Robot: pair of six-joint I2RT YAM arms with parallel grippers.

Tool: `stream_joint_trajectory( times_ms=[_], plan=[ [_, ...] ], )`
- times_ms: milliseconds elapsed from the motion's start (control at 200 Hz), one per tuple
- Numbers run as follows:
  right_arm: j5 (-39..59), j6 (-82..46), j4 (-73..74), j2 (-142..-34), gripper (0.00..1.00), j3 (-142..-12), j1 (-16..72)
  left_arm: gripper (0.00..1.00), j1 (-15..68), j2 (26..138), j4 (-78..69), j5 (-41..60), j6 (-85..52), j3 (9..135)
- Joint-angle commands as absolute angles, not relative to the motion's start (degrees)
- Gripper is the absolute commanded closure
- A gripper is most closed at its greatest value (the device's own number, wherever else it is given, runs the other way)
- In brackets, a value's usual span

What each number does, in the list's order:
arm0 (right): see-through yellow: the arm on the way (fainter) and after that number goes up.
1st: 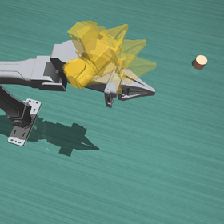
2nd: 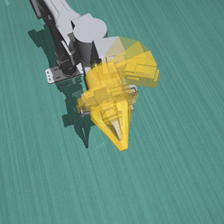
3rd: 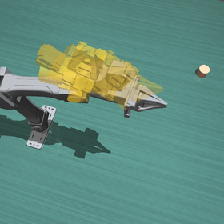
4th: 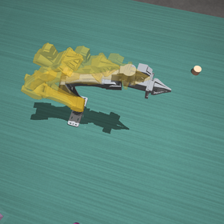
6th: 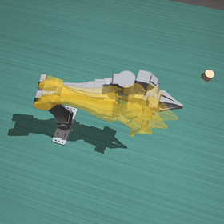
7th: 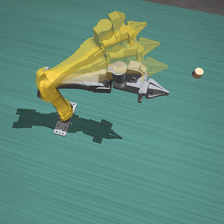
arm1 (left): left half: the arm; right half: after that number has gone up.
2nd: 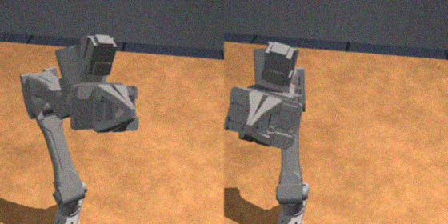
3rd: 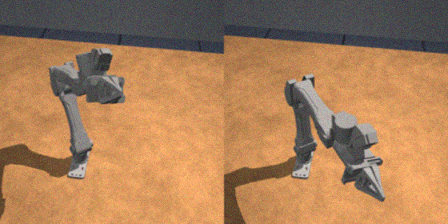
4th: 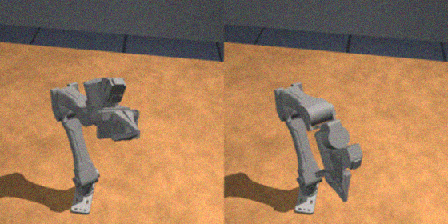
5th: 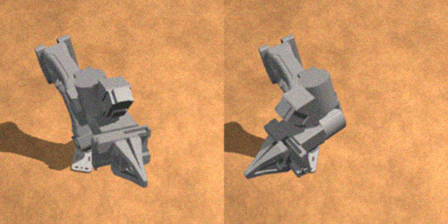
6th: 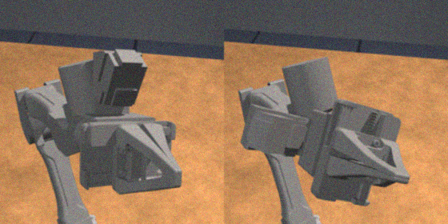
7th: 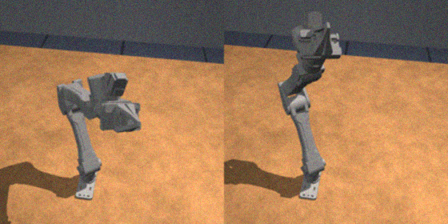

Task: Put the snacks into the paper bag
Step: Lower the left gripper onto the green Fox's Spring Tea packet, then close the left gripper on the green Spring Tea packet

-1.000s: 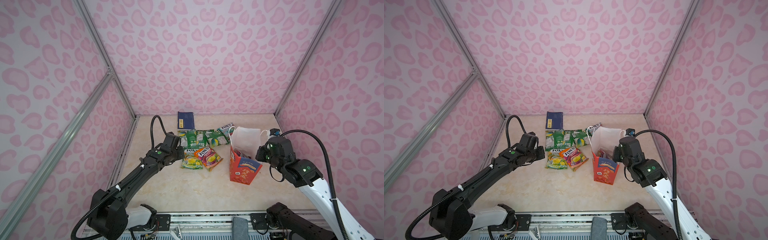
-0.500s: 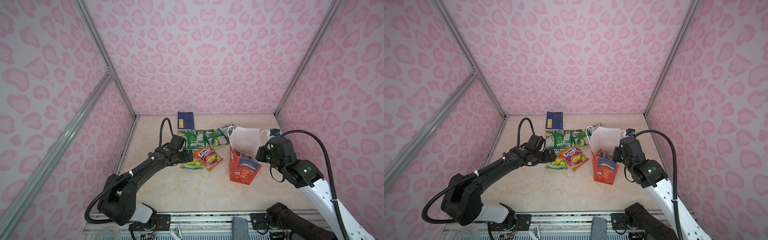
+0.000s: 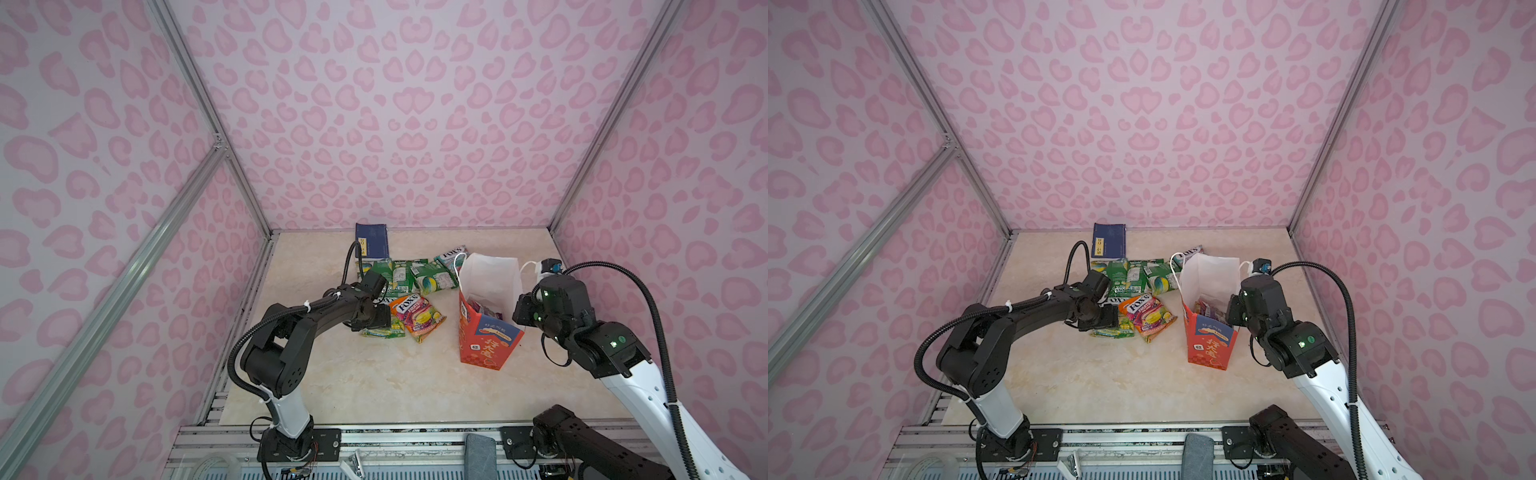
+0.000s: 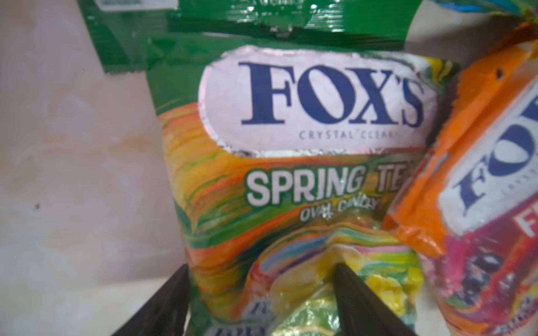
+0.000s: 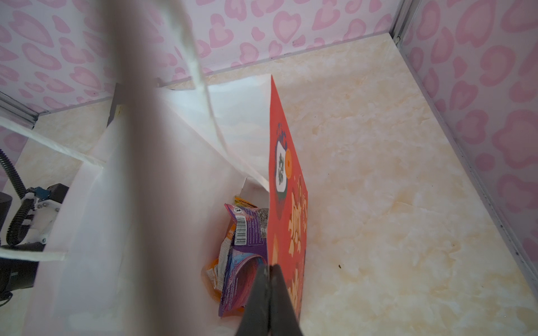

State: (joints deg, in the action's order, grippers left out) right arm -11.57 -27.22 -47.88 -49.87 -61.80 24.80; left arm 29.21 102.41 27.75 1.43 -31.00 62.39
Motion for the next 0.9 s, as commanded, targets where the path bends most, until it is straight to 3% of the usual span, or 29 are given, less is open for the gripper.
stream_joint_trajectory(
  times_ms=[0, 485, 510, 615, 895],
  plan=[
    [-11.9, -26.6, -47.3, -50.0, 1.0, -61.6, 24.9, 0.25, 29.2, 103.8, 27.4, -0.3, -31.2, 62.5],
    [-11.2, -26.6, -46.8, -50.4, 1.0, -61.4, 24.7, 0.63, 29.2, 101.8, 25.8, 2.8, -31.7, 61.0],
    [-11.2, -26.6, -46.9, -50.4, 1.0, -61.4, 24.8, 0.68, 29.2, 101.3, 25.8, 3.1, -31.8, 60.9],
    [-11.2, -26.6, -47.0, -50.3, 1.0, -61.4, 24.8, 0.76, 29.2, 99.0, 26.0, 3.5, -32.3, 60.8],
    [-11.0, -26.6, -47.0, -50.1, 1.0, -61.3, 24.7, 0.89, 29.2, 91.2, 27.9, 2.0, -33.6, 61.2]
  ],
)
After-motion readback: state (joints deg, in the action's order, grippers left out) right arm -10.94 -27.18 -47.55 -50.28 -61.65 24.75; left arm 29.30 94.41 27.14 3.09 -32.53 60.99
